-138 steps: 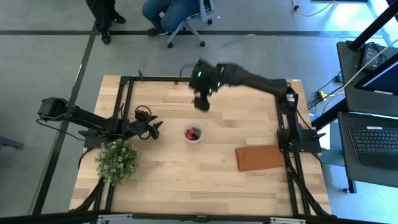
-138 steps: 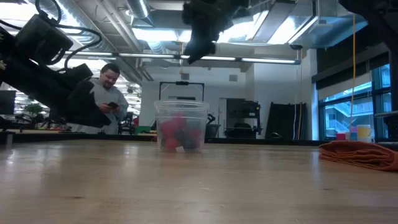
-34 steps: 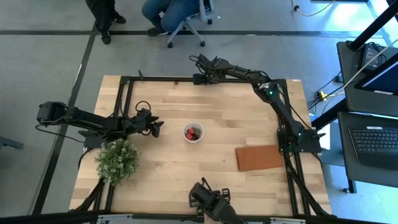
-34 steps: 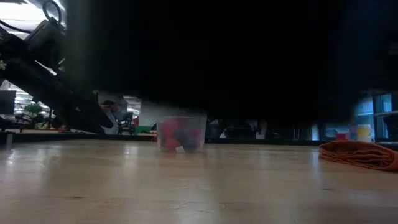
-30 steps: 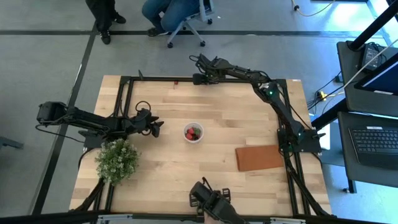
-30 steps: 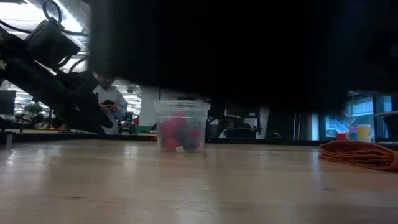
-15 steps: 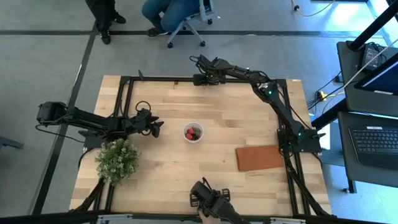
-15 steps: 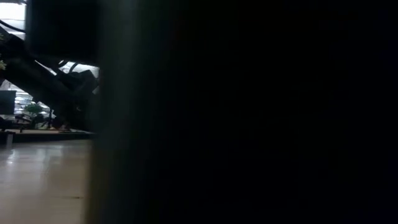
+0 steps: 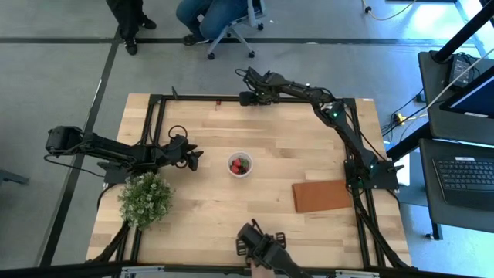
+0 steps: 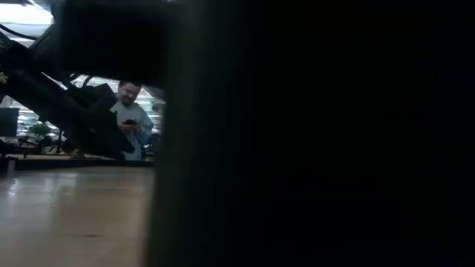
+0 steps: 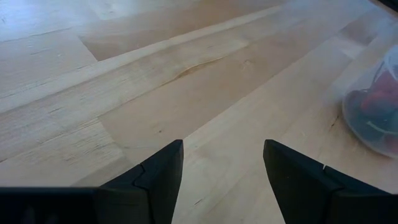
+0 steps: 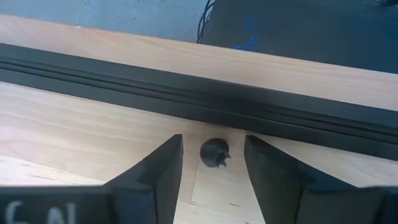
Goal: Pick and placing Produce into tupperware
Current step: Put the blueberry into the bin
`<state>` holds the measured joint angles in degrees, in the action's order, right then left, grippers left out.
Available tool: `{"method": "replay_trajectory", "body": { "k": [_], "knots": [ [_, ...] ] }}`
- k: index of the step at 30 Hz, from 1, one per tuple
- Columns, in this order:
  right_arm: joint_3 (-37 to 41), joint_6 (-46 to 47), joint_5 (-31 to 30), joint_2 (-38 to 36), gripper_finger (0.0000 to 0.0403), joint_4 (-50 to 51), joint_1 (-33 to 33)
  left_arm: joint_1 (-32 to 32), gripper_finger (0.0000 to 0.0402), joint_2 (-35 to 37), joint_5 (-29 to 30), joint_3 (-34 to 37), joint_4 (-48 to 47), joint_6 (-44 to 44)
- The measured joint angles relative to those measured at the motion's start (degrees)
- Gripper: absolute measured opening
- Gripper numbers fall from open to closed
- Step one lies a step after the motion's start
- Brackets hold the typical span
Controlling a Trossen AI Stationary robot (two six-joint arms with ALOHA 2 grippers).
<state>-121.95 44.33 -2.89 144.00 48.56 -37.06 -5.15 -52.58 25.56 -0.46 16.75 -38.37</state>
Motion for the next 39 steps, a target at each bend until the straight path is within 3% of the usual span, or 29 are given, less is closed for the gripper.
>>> {"method": "replay_trajectory", "body": {
  "k": [14,28,39],
  "knots": [
    [0.3,-1.2,0.3,0.0,0.0171,0.7,-0.6,0.0,0.0215,0.0,0.0,0.0,0.0,0.0],
    [0.4,-5.8,-1.8,0.0,0.0053,3.2,-0.7,0.0,0.0215,0.0,0.0,0.0,0.0,0.0],
    [0.4,-14.8,-1.8,-0.4,0.0051,3.7,-0.8,0.0,0.0215,0.0,0.0,0.0,0.0,0.0]
  ]
}}
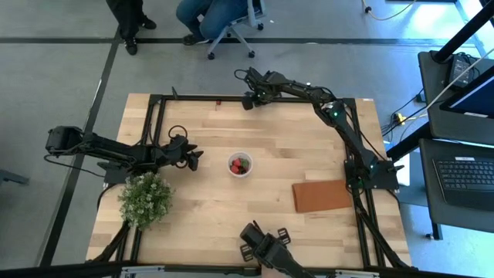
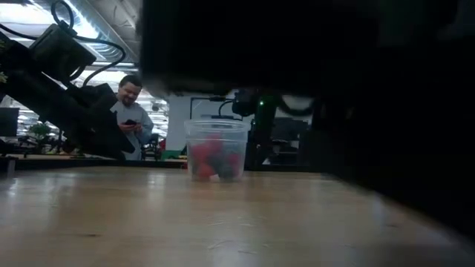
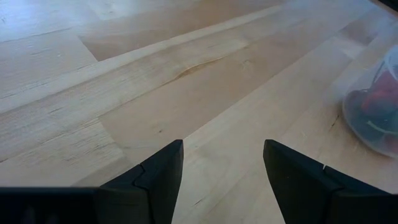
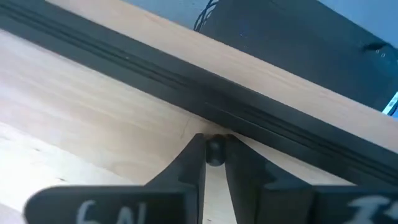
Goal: Pick and placing Produce into tupperware
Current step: Put the blueberry into the bin
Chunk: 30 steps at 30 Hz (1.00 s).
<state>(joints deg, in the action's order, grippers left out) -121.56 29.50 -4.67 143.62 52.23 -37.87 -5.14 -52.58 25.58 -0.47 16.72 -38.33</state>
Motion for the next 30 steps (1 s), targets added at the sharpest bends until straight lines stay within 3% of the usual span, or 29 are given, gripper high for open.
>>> {"method": "replay_trajectory", "body": {
  "k": [6,14,16,20,30],
  "knots": [
    [-0.7,-4.3,-1.0,-1.5,0.0047,3.8,0.3,0.0,0.0215,0.0,0.0,0.0,0.0,0.0],
    [-12.9,-11.6,-0.7,-2.2,0.0047,17.3,1.2,0.0,0.0215,0.0,0.0,0.0,0.0,0.0],
    [-11.7,-15.2,0.6,-4.8,0.0047,16.7,2.5,0.0,0.0215,0.0,0.0,0.0,0.0,0.0],
    [-11.1,-22.3,5.6,-10.2,0.0047,20.1,5.9,0.0,0.0215,0.0,0.1,0.0,0.0,0.0],
    [-11.1,-36.0,6.3,-17.1,0.0047,20.0,21.2,0.0,0.0215,0.0,0.3,0.0,0.0,0.0]
  ]
}}
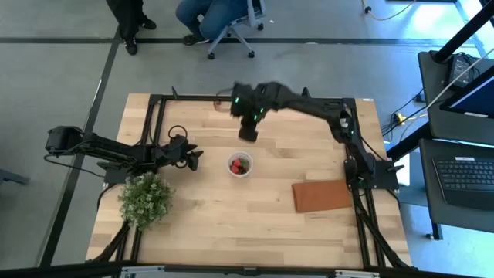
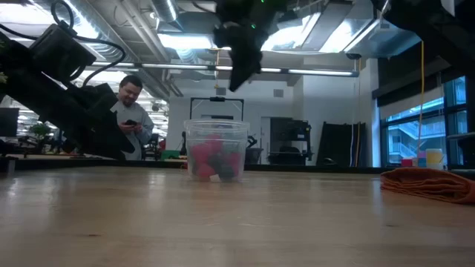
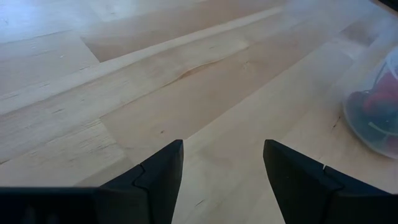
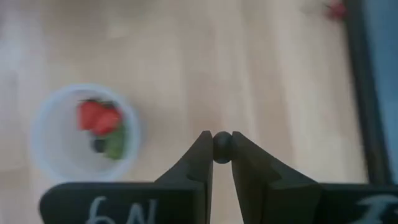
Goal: Pick and placing Produce into tupperware
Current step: Put the blueberry into the bin
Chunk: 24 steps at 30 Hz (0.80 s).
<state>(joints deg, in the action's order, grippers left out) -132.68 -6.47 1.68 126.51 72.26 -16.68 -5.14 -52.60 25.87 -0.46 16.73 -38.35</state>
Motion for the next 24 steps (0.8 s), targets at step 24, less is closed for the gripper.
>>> {"method": "replay_trajectory", "body": {
  "k": [24],
  "knots": [
    [12.1,-7.7,-0.1,5.0,0.0046,-7.8,14.5,0.0,0.0215,0.0,0.6,0.0,-1.3,0.0]
  ]
}}
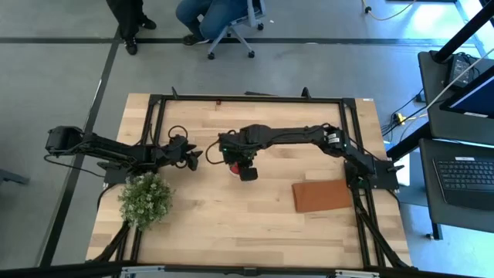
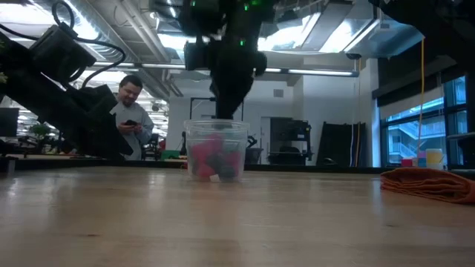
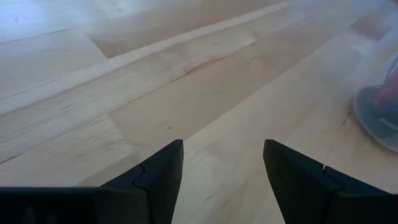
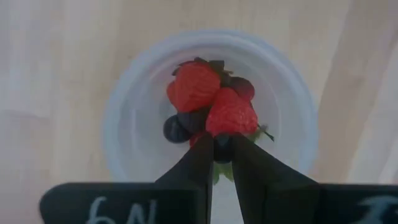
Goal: Pick and placing Produce into tupperware
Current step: Put the blueberry into the bin
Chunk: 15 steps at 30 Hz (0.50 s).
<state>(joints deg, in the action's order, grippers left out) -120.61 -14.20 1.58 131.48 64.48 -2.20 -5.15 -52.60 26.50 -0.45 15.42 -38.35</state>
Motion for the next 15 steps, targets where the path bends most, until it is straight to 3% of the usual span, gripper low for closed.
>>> {"method": "replay_trajectory", "body": {
  "k": [9,15],
  "knots": [
    [4.5,0.0,0.0,0.0,0.0047,-3.9,0.0,0.0,0.0215,0.0,0.1,0.0,0.0,0.0],
    [4.5,0.3,0.0,0.0,0.0074,-3.5,0.0,0.0,0.0215,0.0,0.0,0.0,0.0,0.0]
  ]
}}
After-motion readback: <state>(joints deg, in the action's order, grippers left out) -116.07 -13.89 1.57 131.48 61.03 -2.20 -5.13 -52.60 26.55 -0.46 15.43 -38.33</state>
